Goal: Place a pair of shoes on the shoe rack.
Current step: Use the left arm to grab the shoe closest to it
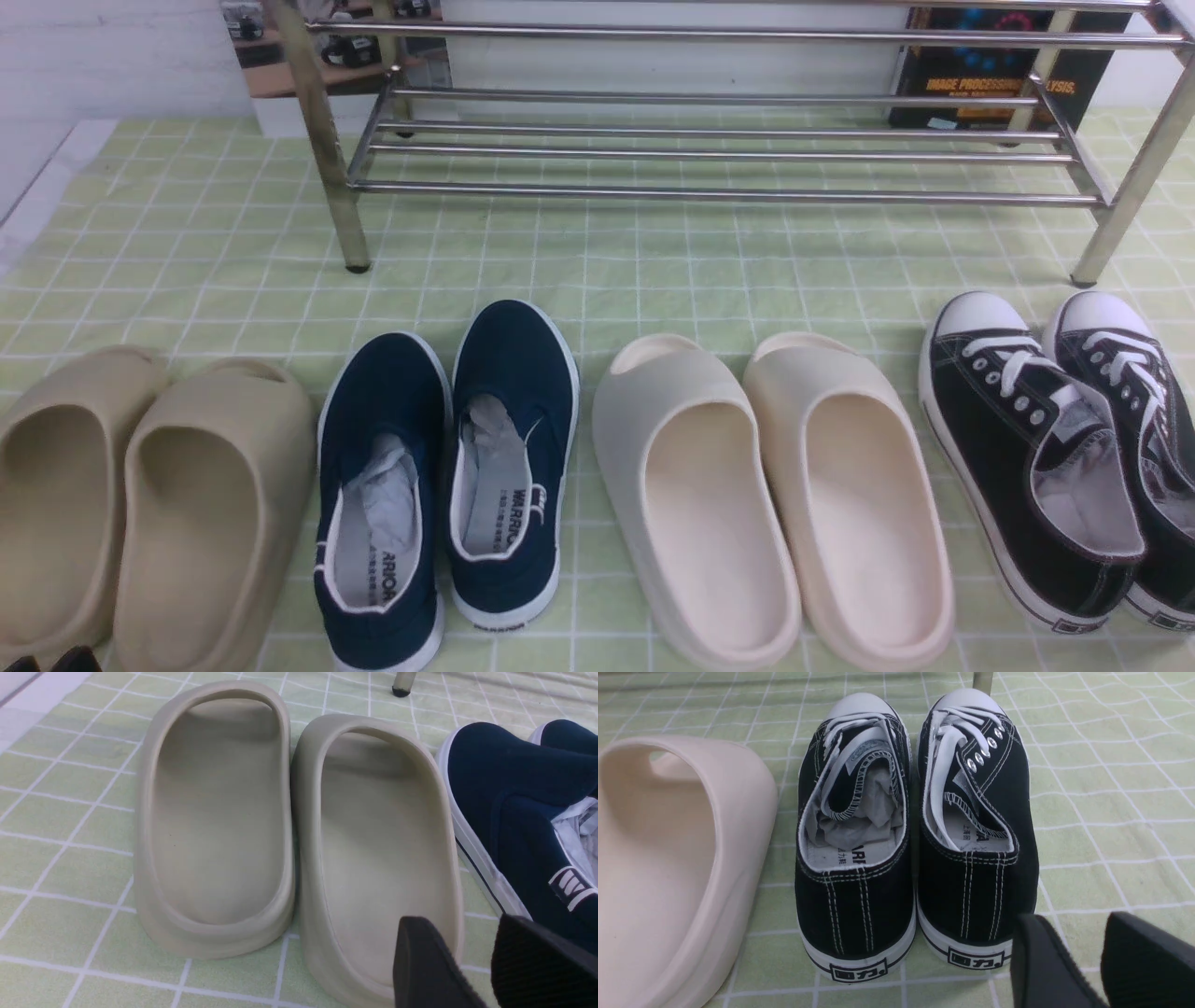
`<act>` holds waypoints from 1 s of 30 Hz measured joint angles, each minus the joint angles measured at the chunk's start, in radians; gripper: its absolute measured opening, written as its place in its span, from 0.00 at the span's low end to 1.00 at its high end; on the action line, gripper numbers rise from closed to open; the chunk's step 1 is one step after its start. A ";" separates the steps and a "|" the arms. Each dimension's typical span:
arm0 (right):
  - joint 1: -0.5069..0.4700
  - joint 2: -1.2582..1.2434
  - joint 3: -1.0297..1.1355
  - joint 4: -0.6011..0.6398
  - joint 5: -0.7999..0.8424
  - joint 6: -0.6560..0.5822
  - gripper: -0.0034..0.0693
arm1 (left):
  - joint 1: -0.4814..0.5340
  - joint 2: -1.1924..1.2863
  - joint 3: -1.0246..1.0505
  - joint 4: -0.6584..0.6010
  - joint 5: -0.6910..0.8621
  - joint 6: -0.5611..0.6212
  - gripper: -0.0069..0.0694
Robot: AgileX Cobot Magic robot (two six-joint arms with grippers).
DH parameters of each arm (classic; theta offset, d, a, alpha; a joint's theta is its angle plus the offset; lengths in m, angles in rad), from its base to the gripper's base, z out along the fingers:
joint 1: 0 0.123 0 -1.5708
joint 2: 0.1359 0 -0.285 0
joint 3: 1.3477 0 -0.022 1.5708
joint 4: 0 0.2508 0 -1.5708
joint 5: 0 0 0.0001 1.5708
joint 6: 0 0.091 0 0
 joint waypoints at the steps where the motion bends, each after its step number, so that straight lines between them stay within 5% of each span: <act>1: 0.000 0.000 0.000 0.000 0.000 0.000 0.38 | 0.000 0.000 0.000 -0.173 -0.039 -0.127 0.40; 4: 0.000 0.000 0.000 0.000 0.000 0.000 0.38 | 0.000 0.000 0.000 -0.208 -0.046 -0.164 0.40; 5: 0.000 0.000 0.000 0.000 0.000 0.000 0.38 | 0.000 0.000 0.000 -0.342 -0.069 -0.246 0.40; 16: 0.000 0.000 0.000 -0.001 0.000 0.000 0.38 | 0.000 0.000 0.000 -0.389 -0.075 -0.278 0.40; 21: 0.000 0.000 0.000 -0.003 0.000 0.000 0.38 | 0.000 0.000 0.000 -0.596 -0.095 -0.374 0.40; 30: 0.000 0.000 0.000 -0.003 0.000 0.000 0.38 | 0.000 0.000 0.000 -0.621 -0.101 -0.348 0.40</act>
